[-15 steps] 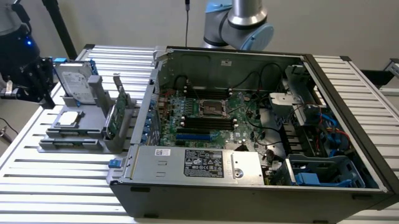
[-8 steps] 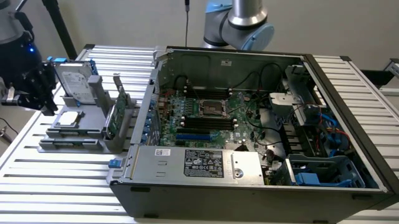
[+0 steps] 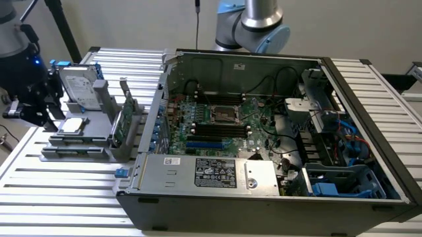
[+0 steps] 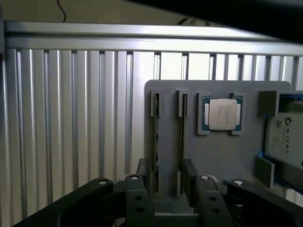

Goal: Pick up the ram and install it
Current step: 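Pick up the ram and move it above insertion slot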

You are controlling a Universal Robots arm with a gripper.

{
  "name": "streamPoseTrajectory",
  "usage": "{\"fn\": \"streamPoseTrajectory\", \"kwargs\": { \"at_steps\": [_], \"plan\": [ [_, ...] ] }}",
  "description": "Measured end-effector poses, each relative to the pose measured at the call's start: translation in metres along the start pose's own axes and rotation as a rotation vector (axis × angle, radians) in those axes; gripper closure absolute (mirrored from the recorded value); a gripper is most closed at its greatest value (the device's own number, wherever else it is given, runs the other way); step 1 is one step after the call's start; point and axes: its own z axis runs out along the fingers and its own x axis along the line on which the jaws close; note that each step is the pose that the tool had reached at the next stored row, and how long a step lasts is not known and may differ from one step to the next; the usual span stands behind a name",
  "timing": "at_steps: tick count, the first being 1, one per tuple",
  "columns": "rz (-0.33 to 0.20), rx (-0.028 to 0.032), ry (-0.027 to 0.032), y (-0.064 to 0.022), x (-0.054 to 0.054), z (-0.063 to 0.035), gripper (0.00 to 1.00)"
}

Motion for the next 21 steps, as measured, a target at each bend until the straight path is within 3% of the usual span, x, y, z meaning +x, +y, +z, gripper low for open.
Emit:
{"fn": "streamPoseTrajectory", "kwargs": {
  "at_steps": [21],
  "plan": [
    [0.014,-0.0001,-0.0002,0.0000,0.007,0.0382,0.58]
  ]
}}
